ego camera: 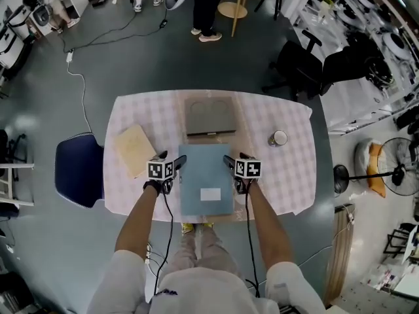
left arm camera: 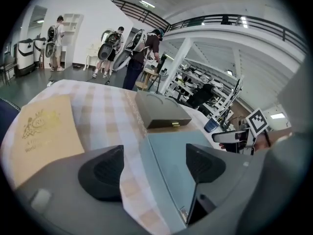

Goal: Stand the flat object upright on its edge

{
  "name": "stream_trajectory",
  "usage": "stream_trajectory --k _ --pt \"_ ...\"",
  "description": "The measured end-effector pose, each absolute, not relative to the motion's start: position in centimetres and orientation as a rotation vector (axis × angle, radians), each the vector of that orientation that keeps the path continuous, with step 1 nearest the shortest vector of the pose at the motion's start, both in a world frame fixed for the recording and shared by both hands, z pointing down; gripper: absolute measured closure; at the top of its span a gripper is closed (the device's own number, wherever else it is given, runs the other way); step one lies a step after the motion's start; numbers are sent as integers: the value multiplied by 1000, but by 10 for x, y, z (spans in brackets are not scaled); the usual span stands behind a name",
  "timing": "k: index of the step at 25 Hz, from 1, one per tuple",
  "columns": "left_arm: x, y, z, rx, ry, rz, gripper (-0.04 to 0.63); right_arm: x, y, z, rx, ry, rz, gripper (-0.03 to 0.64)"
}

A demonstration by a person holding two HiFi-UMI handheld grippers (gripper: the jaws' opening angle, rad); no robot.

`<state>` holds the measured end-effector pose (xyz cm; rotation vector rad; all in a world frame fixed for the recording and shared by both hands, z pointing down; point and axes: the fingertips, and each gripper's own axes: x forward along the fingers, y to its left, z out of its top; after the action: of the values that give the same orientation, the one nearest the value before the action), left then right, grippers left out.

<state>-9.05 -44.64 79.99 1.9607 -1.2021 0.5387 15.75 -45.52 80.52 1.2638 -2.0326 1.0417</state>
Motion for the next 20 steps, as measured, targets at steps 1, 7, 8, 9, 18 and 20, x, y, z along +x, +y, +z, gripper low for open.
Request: stream_trajectory --k 1,7,8,9,18,20 --pt "-88 -447 804 1960 -1195 531 199 157 -456 808 1251 -2038 1035 268" --pt "-75 -446 815 1994 -1138 561 204 155 -458 819 1246 -2037 1061 272" --pt "-74 -447 815 1991 -1138 556 204 154 -457 820 1244 -2033 1065 273" --pt "-73 -446 816 1986 -1136 552 204 154 -456 821 1241 -2028 1068 276" --pt "-64 -439 824 1994 -1166 669 497 144 -445 829 1180 -2019 1038 422" --pt "-66 -439 825 1967 -1178 652 497 143 -445 829 1189 -2011 1034 423"
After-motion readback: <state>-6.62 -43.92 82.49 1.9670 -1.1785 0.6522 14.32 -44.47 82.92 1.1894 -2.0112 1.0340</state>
